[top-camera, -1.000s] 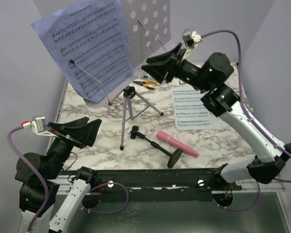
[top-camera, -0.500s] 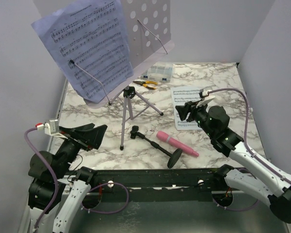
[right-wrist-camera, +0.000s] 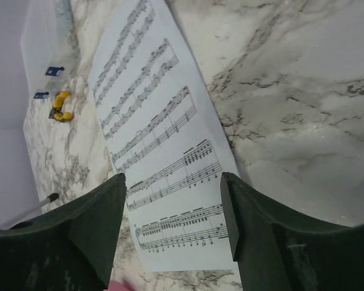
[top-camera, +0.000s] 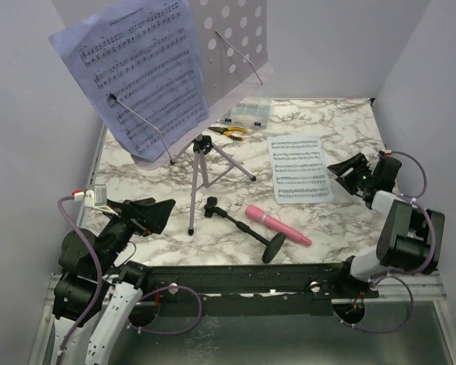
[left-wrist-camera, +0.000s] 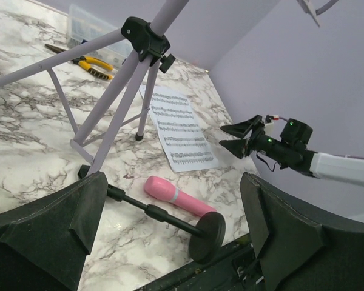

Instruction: Set up the instrument practice props

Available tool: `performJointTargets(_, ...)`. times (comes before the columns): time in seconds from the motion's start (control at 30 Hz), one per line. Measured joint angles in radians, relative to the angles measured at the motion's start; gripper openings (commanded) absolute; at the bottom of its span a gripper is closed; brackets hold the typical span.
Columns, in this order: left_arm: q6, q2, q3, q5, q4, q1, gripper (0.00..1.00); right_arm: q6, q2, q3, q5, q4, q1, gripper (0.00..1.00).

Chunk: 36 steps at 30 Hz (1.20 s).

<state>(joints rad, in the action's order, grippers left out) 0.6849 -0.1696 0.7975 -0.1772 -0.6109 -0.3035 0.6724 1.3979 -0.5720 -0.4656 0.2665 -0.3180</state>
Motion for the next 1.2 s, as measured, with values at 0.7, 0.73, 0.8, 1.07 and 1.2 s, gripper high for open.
performJointTargets(0.7, -0.066, 0.064, -0.061, -0.140, 0.036, 0.076, 0.99, -0.120, 0.456, -0.257, -0.382, 0.020, 0.061, 0.72)
performJointTargets(0.73, -0.067, 0.064, -0.062, -0.145, 0.039, 0.080, 0.99, -0.121, 0.456, -0.257, -0.390, 0.021, 0.083, 0.71)
performJointTargets(0.8, -0.069, 0.063, -0.064, -0.155, 0.041, 0.086, 0.99, -0.113, 0.456, -0.246, -0.415, 0.032, 0.118, 0.67)
performJointTargets(1.07, -0.077, 0.060, -0.069, -0.176, 0.045, 0.094, 0.99, -0.100, 0.418, -0.201, -0.380, 0.026, 0.120, 0.47)
performJointTargets(1.2, -0.078, 0.060, -0.069, -0.180, 0.045, 0.094, 0.99, -0.057, 0.399, -0.166, -0.382, 0.101, 0.120, 0.34)
